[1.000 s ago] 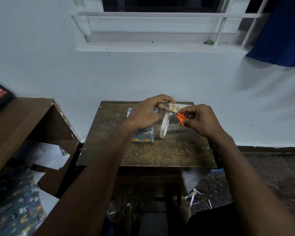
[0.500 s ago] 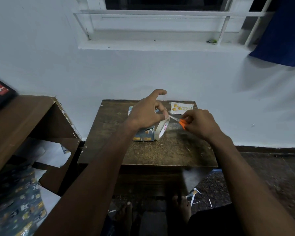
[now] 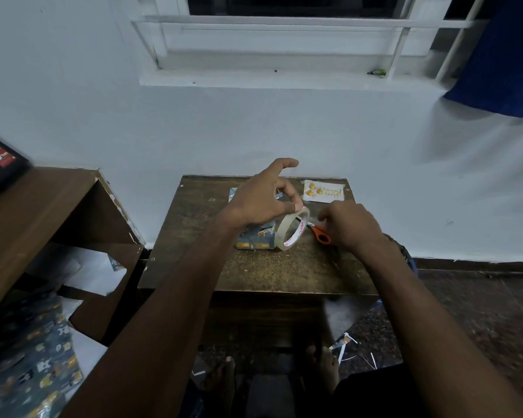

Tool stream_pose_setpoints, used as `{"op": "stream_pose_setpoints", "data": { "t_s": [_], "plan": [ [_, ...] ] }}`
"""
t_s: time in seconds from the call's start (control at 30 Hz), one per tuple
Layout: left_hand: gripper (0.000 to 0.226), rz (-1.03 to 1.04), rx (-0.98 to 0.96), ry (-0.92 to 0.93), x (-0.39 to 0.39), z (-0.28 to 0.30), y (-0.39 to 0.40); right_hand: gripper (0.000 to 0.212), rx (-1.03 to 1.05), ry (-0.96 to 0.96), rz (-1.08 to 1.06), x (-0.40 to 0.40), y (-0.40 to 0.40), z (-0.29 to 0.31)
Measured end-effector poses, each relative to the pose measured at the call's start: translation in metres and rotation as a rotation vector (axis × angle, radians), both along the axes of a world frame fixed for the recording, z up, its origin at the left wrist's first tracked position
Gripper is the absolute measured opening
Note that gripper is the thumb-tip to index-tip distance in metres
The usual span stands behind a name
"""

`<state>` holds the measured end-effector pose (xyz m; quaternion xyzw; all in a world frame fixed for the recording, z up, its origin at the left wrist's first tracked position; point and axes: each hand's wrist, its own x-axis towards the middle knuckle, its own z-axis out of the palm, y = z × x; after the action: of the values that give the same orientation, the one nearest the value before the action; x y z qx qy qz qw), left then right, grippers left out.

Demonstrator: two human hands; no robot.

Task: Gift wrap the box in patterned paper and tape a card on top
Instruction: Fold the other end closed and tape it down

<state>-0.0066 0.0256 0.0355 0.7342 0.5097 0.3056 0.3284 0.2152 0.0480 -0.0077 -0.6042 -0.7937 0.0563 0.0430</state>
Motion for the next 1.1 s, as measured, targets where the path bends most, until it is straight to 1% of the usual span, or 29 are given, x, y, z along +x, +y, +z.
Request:
{"op": "stream_pose_setpoints", "data": {
  "t_s": [0.03,0.1,0.13,0.17,0.23,0.3,0.47,0.53,0.67,0.8,0.87,0.97,1.0,1.1],
  "plan": [
    [0.082,-0.004,-0.004,-0.006,0.0,0.0,0.0,0.037,0.014,0.119,0.014,0.0,0.0,0.002],
    [0.082,-0.007,-0.006,-0.016,0.0,0.0,0.0,0.057,-0.032,0.46,0.125,-0.001,-0.006,0.011],
    [0.082,-0.009,-0.005,-0.021,0.0,0.0,0.001,0.059,-0.085,0.617,0.191,-0.003,-0.009,0.016],
    [0.083,-0.01,-0.003,-0.028,0.0,-0.001,0.001,0.056,-0.141,0.732,0.247,-0.006,-0.012,0.02],
    [0.082,-0.006,0.008,-0.051,0.0,-0.001,0.002,0.036,-0.193,0.831,0.295,-0.011,-0.017,0.021],
    [0.081,0.007,0.023,-0.09,0.001,-0.002,0.003,0.018,-0.182,0.841,0.278,-0.014,-0.018,0.017],
    [0.077,0.09,0.063,-0.306,0.003,0.001,-0.001,0.015,-0.132,0.831,0.204,-0.012,-0.014,0.014],
    [0.077,0.115,0.065,-0.344,0.004,0.001,-0.002,0.014,-0.119,0.822,0.214,-0.011,-0.014,0.015],
    [0.08,0.177,0.05,-0.338,0.005,0.001,-0.001,0.008,-0.058,0.816,0.261,-0.008,-0.014,0.02],
    [0.08,0.231,0.034,-0.309,0.008,0.005,-0.003,0.016,-0.006,0.818,0.288,-0.003,-0.013,0.023],
    [0.08,0.24,0.03,-0.259,0.01,0.004,-0.003,0.014,-0.006,0.818,0.298,-0.002,-0.011,0.022],
    [0.085,0.295,0.066,-0.128,0.011,0.005,-0.003,0.01,0.0,0.826,0.359,-0.002,-0.013,0.028],
    [0.087,0.311,0.067,-0.124,0.01,0.006,-0.003,0.011,0.006,0.83,0.38,-0.002,-0.014,0.031],
    [0.084,0.303,-0.001,-0.254,0.007,0.011,-0.002,0.013,0.036,0.825,0.386,0.004,-0.015,0.036]
  ]
}}
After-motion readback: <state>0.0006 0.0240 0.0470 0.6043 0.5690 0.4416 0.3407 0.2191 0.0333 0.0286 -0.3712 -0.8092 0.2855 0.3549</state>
